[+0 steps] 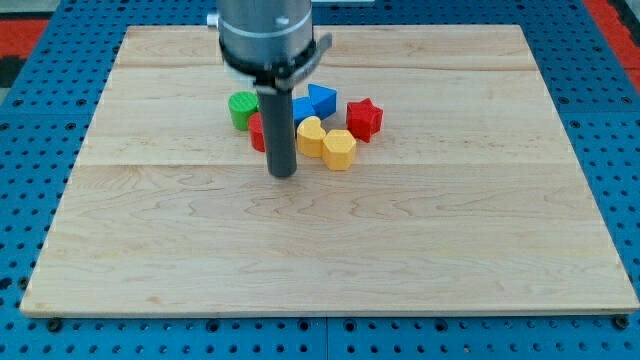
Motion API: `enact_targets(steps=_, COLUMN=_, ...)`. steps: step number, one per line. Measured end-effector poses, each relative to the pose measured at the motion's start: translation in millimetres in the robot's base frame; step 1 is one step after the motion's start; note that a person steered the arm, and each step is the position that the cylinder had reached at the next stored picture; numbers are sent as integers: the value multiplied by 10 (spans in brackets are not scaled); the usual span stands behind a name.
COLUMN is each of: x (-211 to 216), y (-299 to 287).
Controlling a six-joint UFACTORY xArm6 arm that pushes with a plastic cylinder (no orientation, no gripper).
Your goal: Push the red star into the blue blocks
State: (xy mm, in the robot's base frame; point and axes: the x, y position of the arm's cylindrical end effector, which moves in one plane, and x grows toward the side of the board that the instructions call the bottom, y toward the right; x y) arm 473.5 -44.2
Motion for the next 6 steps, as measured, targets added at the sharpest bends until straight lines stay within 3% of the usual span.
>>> enact_targets(steps=1, x=93, y=626)
enact_targets(steps=2, x=-140, y=753)
enact_targets(steps=3, x=-457, y=506)
enact_targets(steps=4, x=-324, y=796)
enact_targets(steps=6, x=-822, y=1554)
